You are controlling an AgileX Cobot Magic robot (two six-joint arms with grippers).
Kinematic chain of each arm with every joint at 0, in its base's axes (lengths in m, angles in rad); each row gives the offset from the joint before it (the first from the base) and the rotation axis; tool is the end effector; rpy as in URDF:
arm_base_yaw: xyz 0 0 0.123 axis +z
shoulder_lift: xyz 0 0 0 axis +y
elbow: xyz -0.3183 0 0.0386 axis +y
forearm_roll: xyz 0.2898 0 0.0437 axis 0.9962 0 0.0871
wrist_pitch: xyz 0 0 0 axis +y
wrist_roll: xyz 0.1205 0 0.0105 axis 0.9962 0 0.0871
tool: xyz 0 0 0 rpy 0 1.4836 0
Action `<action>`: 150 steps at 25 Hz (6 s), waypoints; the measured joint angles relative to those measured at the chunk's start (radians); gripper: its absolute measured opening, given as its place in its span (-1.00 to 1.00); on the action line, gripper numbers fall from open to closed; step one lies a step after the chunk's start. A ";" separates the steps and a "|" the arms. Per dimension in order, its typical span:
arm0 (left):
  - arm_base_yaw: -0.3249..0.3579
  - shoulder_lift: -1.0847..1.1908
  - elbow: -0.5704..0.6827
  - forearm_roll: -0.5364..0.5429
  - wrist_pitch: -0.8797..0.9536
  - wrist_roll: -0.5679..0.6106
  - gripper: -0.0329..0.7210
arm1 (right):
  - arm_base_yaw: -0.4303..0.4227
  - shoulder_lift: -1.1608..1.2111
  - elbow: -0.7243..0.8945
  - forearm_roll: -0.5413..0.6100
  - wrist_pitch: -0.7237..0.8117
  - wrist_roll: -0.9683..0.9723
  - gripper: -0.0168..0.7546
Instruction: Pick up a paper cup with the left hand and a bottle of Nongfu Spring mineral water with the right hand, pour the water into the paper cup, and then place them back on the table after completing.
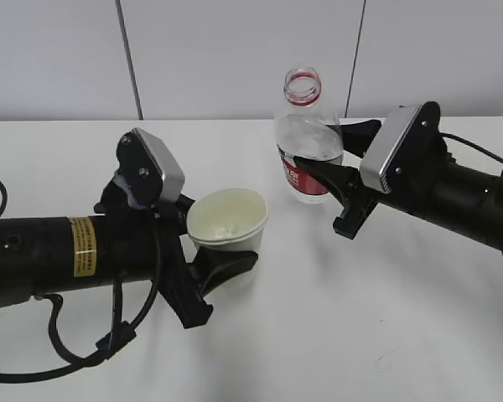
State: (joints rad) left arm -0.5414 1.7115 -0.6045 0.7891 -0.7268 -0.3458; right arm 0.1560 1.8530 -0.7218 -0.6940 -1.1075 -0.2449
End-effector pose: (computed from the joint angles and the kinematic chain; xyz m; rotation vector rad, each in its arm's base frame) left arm 0.2681 -0.2278 0.1457 1.1049 1.7061 -0.6500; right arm 0.3722 0.1286 0.1694 -1.0008 1.2655 0.1494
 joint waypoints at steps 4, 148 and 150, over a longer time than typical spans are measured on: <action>0.040 0.000 0.000 -0.094 0.003 0.081 0.24 | 0.000 0.000 0.000 0.000 0.000 0.130 -0.11; 0.379 0.041 -0.467 -0.638 1.434 0.287 0.59 | -0.127 -0.095 -0.491 0.724 1.855 0.285 0.52; 0.379 0.041 -0.498 -0.638 1.510 0.288 0.58 | -0.127 -0.095 -0.533 0.715 1.945 0.285 0.52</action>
State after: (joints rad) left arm -0.1624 1.7525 -1.1027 0.1510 0.7831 -0.0577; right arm 0.0286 1.7583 -1.2543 0.0215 0.8374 0.0402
